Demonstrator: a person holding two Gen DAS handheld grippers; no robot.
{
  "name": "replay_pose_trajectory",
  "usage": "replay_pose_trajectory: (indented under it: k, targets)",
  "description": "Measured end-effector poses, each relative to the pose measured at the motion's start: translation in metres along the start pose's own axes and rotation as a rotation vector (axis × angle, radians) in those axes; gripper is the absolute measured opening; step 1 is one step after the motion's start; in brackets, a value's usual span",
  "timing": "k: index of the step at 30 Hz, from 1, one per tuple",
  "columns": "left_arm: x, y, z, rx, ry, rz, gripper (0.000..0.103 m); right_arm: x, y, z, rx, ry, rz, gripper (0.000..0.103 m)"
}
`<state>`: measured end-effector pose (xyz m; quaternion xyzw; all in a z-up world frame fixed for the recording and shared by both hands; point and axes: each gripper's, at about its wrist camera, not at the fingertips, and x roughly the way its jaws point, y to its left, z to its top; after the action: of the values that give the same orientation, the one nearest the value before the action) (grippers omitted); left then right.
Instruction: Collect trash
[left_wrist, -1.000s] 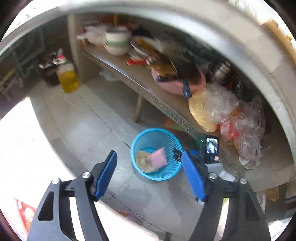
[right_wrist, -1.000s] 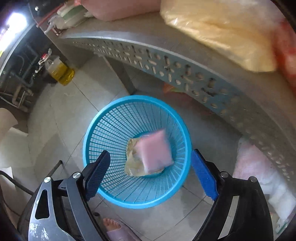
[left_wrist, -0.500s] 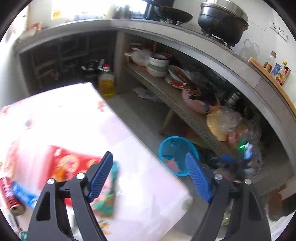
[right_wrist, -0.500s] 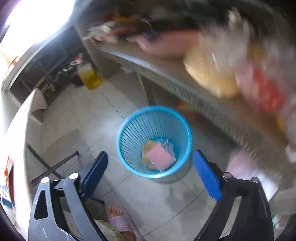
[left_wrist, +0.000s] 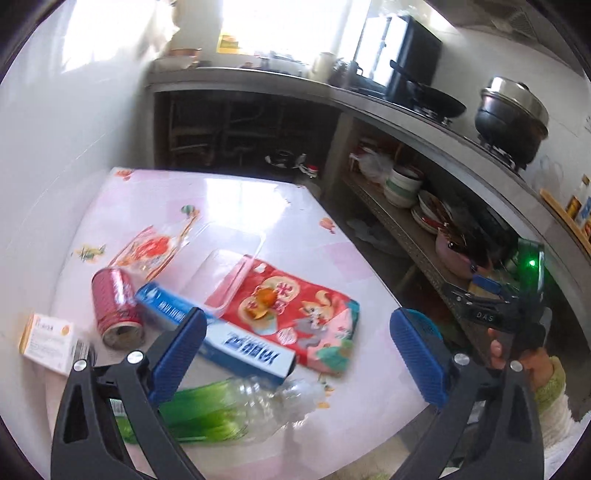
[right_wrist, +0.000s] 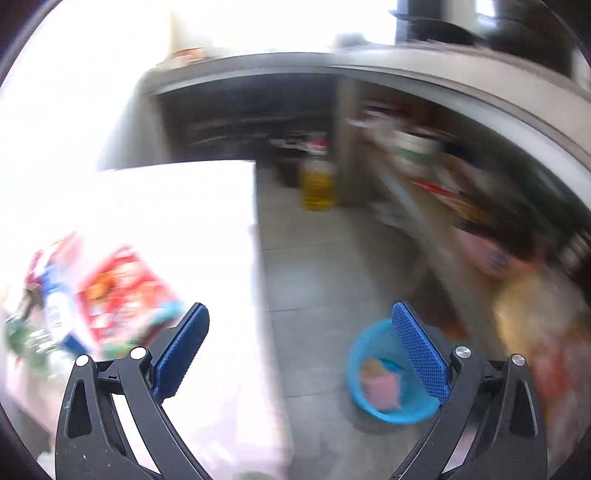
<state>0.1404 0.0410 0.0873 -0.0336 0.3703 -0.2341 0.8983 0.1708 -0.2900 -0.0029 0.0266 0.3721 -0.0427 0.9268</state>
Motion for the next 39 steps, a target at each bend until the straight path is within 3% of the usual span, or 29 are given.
replay_pose_trajectory:
  k: [6, 8, 12, 16, 22, 31, 39]
  targets:
    - [-0.014, 0.036, -0.021, -0.129, -0.023, -0.041, 0.097, 0.027, 0.057, 0.026, -0.049, 0.085, 0.259, 0.095]
    - [-0.018, 0.042, -0.025, -0.133, -0.033, -0.053, 0.097, 0.05, 0.073, 0.032, 0.001, 0.184, 0.383, 0.095]
    - [-0.027, 0.054, -0.036, -0.131, -0.069, 0.007, 0.097, 0.089, 0.103, 0.038, 0.129, 0.352, 0.538, 0.078]
    - [-0.036, 0.067, -0.046, -0.158, -0.092, 0.053, 0.097, 0.122, 0.129, 0.045, 0.193, 0.456, 0.546, 0.058]
    - [-0.046, 0.085, -0.056, -0.192, -0.108, 0.065, 0.097, 0.148, 0.164, 0.046, 0.164, 0.506, 0.465, 0.042]
    - [-0.057, 0.107, -0.066, -0.218, -0.148, 0.066, 0.097, 0.159, 0.187, 0.032, 0.086, 0.495, 0.366, 0.023]
    - [-0.059, 0.129, -0.067, -0.266, -0.154, 0.08, 0.092, 0.155, 0.18, 0.027, 0.109, 0.482, 0.385, 0.008]
